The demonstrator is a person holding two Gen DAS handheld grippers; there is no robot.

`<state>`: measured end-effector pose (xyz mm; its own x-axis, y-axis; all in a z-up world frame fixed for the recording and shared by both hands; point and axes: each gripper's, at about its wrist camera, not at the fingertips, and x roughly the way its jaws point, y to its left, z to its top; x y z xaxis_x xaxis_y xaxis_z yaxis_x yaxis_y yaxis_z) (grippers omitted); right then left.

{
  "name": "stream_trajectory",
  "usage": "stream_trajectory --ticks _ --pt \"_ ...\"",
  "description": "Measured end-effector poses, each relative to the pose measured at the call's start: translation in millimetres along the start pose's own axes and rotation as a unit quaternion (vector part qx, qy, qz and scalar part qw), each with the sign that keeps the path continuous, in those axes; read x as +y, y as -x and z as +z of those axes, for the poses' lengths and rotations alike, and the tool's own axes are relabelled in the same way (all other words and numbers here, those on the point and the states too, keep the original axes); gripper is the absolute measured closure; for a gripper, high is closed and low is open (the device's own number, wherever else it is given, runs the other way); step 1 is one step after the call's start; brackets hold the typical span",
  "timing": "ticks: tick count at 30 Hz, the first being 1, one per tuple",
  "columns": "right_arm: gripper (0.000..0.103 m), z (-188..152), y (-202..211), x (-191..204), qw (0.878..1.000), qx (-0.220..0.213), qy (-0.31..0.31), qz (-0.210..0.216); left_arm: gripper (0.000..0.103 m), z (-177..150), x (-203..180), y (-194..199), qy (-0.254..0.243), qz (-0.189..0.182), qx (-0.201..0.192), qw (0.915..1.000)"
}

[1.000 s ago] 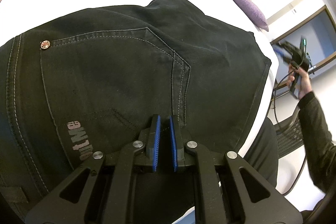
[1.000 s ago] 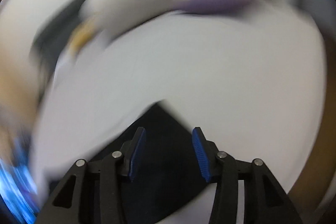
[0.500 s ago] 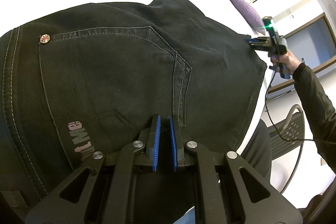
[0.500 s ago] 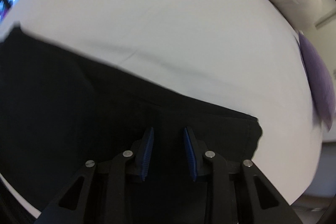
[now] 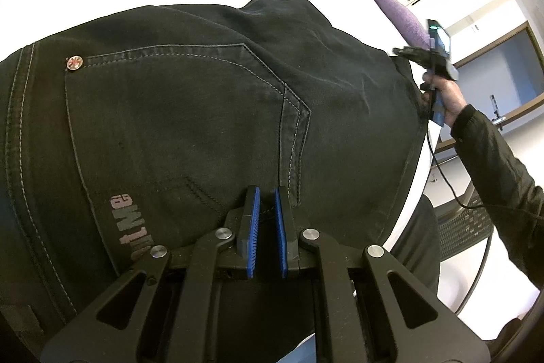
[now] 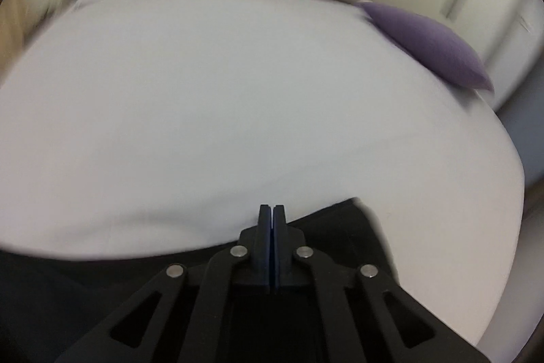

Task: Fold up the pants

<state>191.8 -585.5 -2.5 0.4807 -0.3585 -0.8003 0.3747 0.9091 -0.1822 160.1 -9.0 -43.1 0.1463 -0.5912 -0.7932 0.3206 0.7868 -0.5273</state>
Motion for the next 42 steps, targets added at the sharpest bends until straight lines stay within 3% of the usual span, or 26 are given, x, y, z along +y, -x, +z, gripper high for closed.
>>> stream_trajectory --ticks 1,2,3,5,8,11,12,15,17,19,20,22,24,27,30,32,33,35,36,39,41,42 --pt "0.096 -0.1 10.7 -3.7 1.000 -0.008 0.001 0.006 0.094 -0.4 0.7 -0.6 0.002 -0.002 -0.002 1.0000" --pt "0.095 0.7 19.4 -4.5 0.999 -0.006 0.007 0.038 0.094 -0.6 1.4 -0.7 0.004 -0.003 -0.003 1.0000" --pt "0.089 -0.1 30.5 0.5 0.995 -0.003 0.021 0.097 0.094 -0.7 1.6 -0.8 0.003 -0.004 -0.004 1.0000" --pt "0.085 -9.4 52.5 20.4 0.983 -0.002 0.087 0.164 0.094 -1.3 2.6 -1.0 0.002 -0.004 -0.004 1.0000" --pt "0.085 -23.4 62.4 65.1 0.965 0.033 0.161 0.206 0.094 -1.8 3.4 -0.3 0.004 -0.004 -0.004 1.0000" --pt "0.089 -40.5 33.9 106.6 0.944 0.117 0.211 0.225 0.094 -1.1 2.9 0.7 0.002 -0.003 -0.001 1.0000" --pt "0.093 -44.1 23.3 114.1 0.943 0.128 0.218 0.217 0.094 -0.8 3.0 1.1 0.003 -0.003 0.000 1.0000" --pt "0.103 -24.4 -4.0 109.3 0.960 0.114 0.158 0.202 0.094 1.2 1.3 1.9 0.001 0.001 0.000 1.0000" --pt "0.103 -13.3 -13.5 108.0 0.972 0.092 0.136 0.170 0.094 1.5 -2.6 2.0 -0.004 0.007 -0.003 1.0000" --pt "0.103 -1.4 -23.9 107.9 0.988 0.058 0.132 0.052 0.094 0.7 -7.0 2.9 -0.010 0.016 -0.008 0.9998" --pt "0.099 5.1 -24.0 99.8 0.993 0.054 0.097 0.042 0.094 -0.3 -9.3 3.8 -0.014 0.021 -0.010 0.9996" --pt "0.098 14.3 -4.7 77.1 0.992 0.030 0.002 0.119 0.094 -1.5 -13.3 8.5 -0.024 0.032 -0.017 0.9991" --pt "0.089 14.3 29.9 74.9 0.988 -0.004 0.000 0.152 0.094 -2.9 -14.9 12.7 -0.030 0.039 -0.024 0.9985" --pt "0.072 -5.2 56.2 96.3 0.974 0.033 0.031 0.223 0.094 -4.6 -14.8 17.4 -0.030 0.032 -0.033 0.9985" --pt "0.072 -39.2 61.7 115.0 0.960 0.083 0.061 0.261 0.094 -5.5 -13.6 19.0 -0.030 0.030 -0.035 0.9985" --pt "0.074 -41.4 43.2 131.6 0.946 0.117 0.066 0.294 0.094 -6.2 -13.0 18.8 -0.029 0.031 -0.035 0.9985" --pt "0.081 -40.5 25.2 143.4 0.950 0.134 0.079 0.270 0.094 -7.6 -11.8 19.0 -0.029 0.033 -0.034 0.9985" --pt "0.092 -38.8 8.3 151.1 0.960 0.121 0.071 0.243 0.094 -9.0 -9.0 20.0 -0.025 0.034 -0.035 0.9985" --pt "0.103 -26.7 -2.5 150.4 0.964 0.114 0.048 0.234 0.094 -9.1 -7.3 21.0 -0.021 0.031 -0.037 0.9986" --pt "0.103 5.8 -18.4 142.3 0.976 0.103 -0.023 0.193 0.094 -7.5 -7.7 22.5 -0.018 0.034 -0.039 0.9985" --pt "0.094 21.9 -6.7 137.9 0.984 0.074 -0.042 0.154 0.094 -7.0 -11.5 25.6 -0.023 0.041 -0.043 0.9980" --pt "0.094 26.2 13.2 138.0 0.976 0.050 -0.067 0.200 0.094 -7.0 -13.7 28.2 -0.025 0.041 -0.046 0.9978"
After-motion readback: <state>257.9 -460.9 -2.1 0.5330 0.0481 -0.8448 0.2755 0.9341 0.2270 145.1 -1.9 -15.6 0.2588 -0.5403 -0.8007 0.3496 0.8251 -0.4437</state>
